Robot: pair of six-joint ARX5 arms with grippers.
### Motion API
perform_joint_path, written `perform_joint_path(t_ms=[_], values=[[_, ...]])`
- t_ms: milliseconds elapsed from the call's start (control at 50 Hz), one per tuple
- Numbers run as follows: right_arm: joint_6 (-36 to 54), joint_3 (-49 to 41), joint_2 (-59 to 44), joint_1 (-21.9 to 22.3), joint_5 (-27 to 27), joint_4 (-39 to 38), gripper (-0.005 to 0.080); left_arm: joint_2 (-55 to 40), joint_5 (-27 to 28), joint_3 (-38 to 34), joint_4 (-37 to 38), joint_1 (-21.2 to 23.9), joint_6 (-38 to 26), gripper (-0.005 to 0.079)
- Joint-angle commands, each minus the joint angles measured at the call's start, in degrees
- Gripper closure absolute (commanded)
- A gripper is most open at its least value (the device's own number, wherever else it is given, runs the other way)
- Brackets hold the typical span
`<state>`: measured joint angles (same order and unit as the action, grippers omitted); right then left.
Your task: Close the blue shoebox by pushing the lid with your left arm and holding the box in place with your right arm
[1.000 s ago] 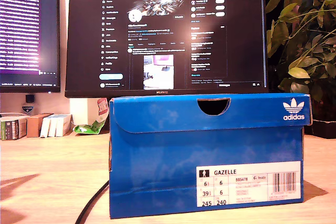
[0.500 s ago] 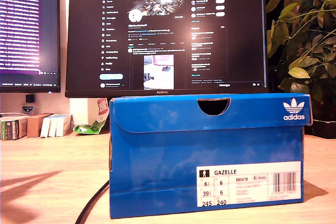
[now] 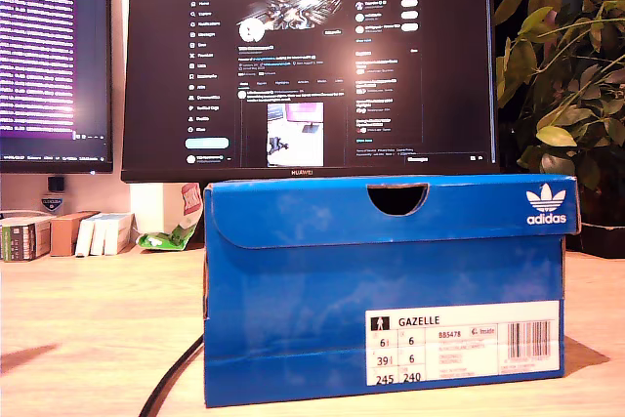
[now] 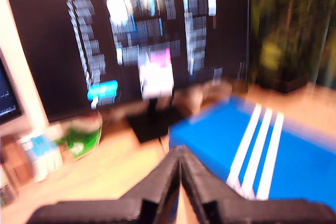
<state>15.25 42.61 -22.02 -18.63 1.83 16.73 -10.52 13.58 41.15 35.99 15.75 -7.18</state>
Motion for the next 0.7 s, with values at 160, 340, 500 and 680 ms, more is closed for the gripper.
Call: perform_joint_path(t_ms=[160,340,500,680], values=[[2.67,-1.18,3.76,-1.55,-4.02,2.71,0.0764,6.51,-3.26,-0.31,6.25,0.98,-2.27,0.0762],[2.47,-4.46,6.49,-1.46,-5.68,2.75,0.0764,10.75,-4.5,-0.31,11.32,1.11,-2.05,0.0762],[-4.09,-10.84,10.6,-1.49,-6.93,-2.36,0.0764,11.02,-4.96,-0.74,10.95,2.03,0.26,0.0762],[-10.91,-16.5,10.47,-1.64,-6.93,-10.08,0.0764,10.88,-4.2,-5.99,0.57,2.05,4.76,0.0762]])
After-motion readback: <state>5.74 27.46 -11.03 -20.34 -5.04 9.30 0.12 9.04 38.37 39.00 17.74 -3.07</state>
